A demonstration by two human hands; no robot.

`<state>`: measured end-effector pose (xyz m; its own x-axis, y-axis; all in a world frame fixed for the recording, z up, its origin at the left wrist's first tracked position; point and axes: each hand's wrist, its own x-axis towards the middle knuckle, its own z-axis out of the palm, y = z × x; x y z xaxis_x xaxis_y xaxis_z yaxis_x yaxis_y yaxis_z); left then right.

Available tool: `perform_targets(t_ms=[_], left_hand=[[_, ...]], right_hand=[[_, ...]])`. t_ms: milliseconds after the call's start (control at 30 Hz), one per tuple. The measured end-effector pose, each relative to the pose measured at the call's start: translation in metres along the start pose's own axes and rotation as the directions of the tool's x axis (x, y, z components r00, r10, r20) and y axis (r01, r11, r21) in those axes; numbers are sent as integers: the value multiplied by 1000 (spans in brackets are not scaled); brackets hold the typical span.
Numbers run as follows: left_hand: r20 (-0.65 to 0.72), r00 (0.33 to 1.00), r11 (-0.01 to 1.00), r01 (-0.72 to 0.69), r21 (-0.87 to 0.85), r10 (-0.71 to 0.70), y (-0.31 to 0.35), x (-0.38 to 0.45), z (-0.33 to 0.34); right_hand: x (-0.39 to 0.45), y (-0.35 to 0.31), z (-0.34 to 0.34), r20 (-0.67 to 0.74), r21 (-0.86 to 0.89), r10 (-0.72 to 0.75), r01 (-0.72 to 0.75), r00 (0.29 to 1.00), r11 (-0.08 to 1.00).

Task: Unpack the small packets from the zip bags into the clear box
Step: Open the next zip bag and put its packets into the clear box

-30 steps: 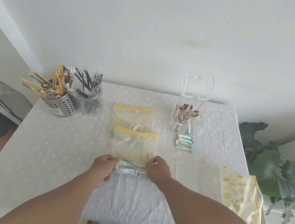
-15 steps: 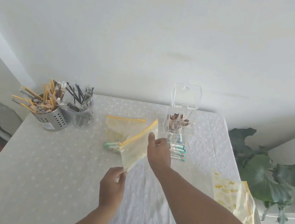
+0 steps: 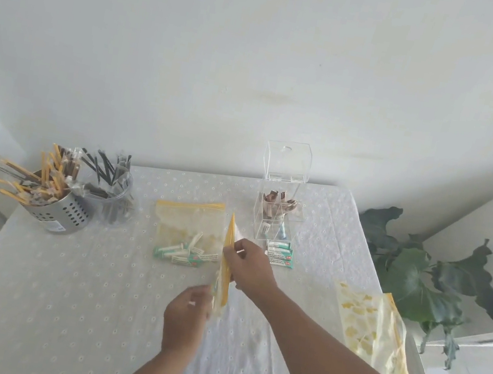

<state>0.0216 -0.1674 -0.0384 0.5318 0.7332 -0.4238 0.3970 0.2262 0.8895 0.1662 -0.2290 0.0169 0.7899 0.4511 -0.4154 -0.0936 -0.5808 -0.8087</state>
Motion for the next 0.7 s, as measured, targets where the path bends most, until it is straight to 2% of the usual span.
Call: perform_targets(t_ms=[67, 133, 233, 433, 567, 700], left_hand=[[3, 993, 966, 118, -230, -121, 32, 11, 5], [96, 980, 931, 196, -309, -174, 59, 22, 9], [202, 967, 955, 198, -221, -154, 80, 29, 14], [210, 975, 988, 103, -119, -76, 83, 23, 18], [239, 971, 999, 18, -28, -10, 83, 14, 22], [192, 981, 989, -46, 142, 18, 82, 12, 24]], right_hand=[[-5, 1, -5, 40, -18, -53, 53, 998, 998], [-8, 0, -10, 72, -42, -111, 114, 991, 993], [-11, -2, -15, 115, -60, -187, 195, 976, 979], [-14, -4, -28, 236, 75, -95, 80, 967, 994], [-20, 4, -34, 176, 188, -78, 45, 981, 981], [-25, 8, -35, 158, 180, -58, 29, 986, 983]])
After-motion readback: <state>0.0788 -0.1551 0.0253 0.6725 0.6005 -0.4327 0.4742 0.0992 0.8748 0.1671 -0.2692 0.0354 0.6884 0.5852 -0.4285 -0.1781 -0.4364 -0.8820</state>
